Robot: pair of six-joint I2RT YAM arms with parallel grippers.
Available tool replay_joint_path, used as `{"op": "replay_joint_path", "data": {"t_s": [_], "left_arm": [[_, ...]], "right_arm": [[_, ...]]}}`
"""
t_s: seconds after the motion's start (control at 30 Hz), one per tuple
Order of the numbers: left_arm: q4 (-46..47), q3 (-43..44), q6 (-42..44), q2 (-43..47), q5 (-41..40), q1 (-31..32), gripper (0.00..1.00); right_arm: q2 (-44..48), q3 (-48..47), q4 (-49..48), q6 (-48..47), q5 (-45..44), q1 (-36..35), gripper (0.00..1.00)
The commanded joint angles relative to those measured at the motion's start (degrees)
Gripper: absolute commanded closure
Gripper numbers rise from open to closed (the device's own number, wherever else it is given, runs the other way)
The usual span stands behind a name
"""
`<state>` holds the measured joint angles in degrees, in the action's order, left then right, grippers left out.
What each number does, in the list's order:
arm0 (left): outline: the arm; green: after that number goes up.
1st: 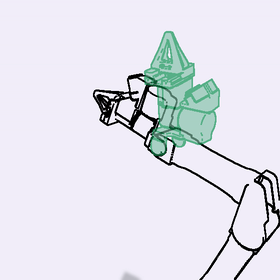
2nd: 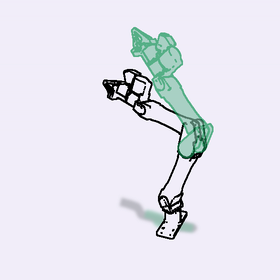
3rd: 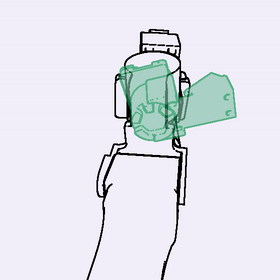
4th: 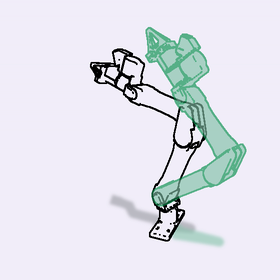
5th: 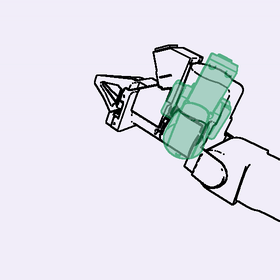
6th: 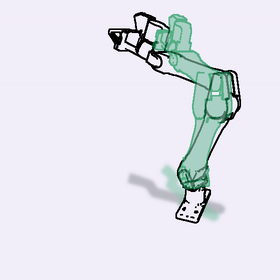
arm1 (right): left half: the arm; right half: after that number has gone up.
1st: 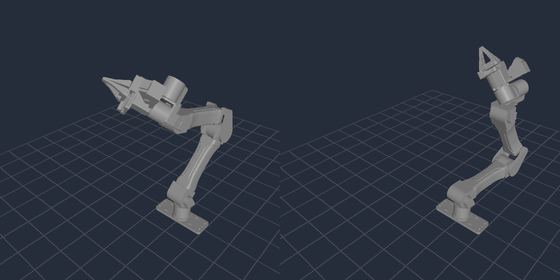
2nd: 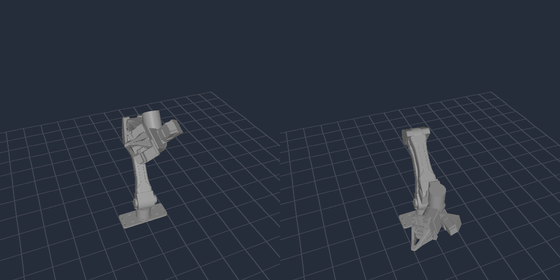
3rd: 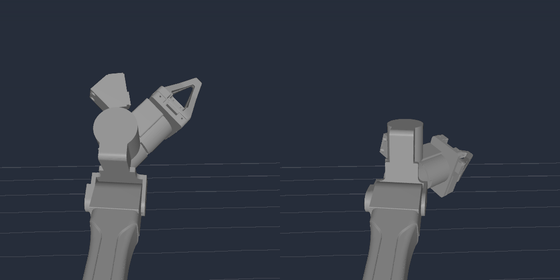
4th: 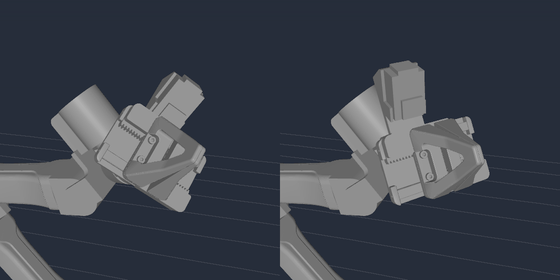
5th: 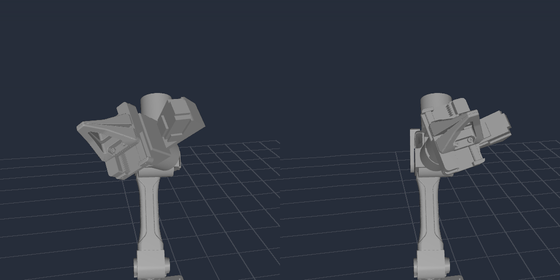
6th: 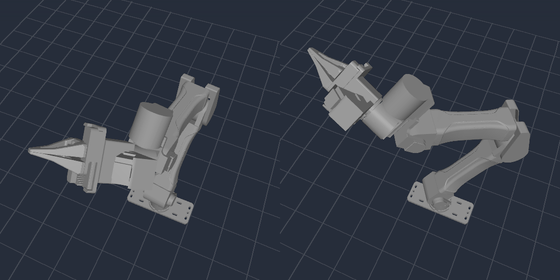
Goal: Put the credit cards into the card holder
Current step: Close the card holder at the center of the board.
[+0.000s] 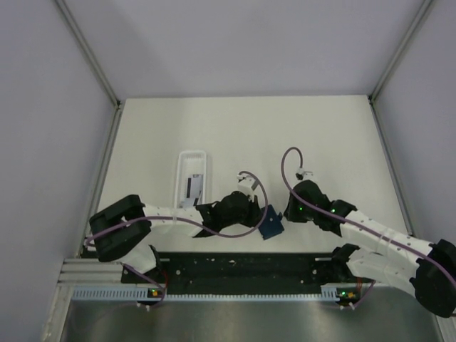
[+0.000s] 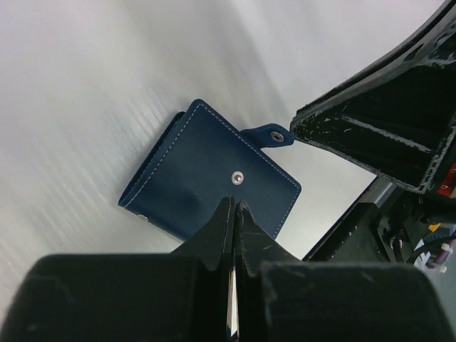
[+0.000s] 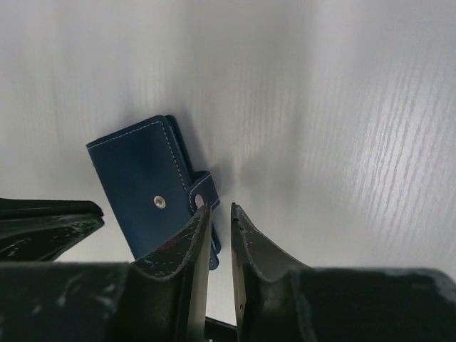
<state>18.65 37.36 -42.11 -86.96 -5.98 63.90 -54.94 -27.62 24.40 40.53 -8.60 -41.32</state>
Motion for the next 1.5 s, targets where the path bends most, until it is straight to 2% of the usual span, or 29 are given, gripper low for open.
{"op": "replay_joint_path", "data": {"t_s": [0.0, 0.33, 0.87, 1.47], "left_arm": [[7.27, 0.25, -1.05, -3.03, 3.42, 0.00, 1.00], [9.12, -0.18, -2.63, -6.56, 5.63, 0.17, 1.00], [10.17, -3.00, -3.42, -7.44, 5.01, 0.17, 1.00], [10.88, -3.97, -3.86, -7.61, 5.19, 0.17, 1.00]], "right_arm": [[-0.43, -0.68, -4.63, -1.95, 1.57, 0.54, 0.83], [-2.10, 0.02, -8.05, -2.56, 3.76, 0.72, 0.83], [-5.18, 1.51, -12.80, -2.83, 10.09, 0.72, 0.83], [-8.87, 2.48, -17.55, -1.86, 13.35, 0.72, 0.84]]}}
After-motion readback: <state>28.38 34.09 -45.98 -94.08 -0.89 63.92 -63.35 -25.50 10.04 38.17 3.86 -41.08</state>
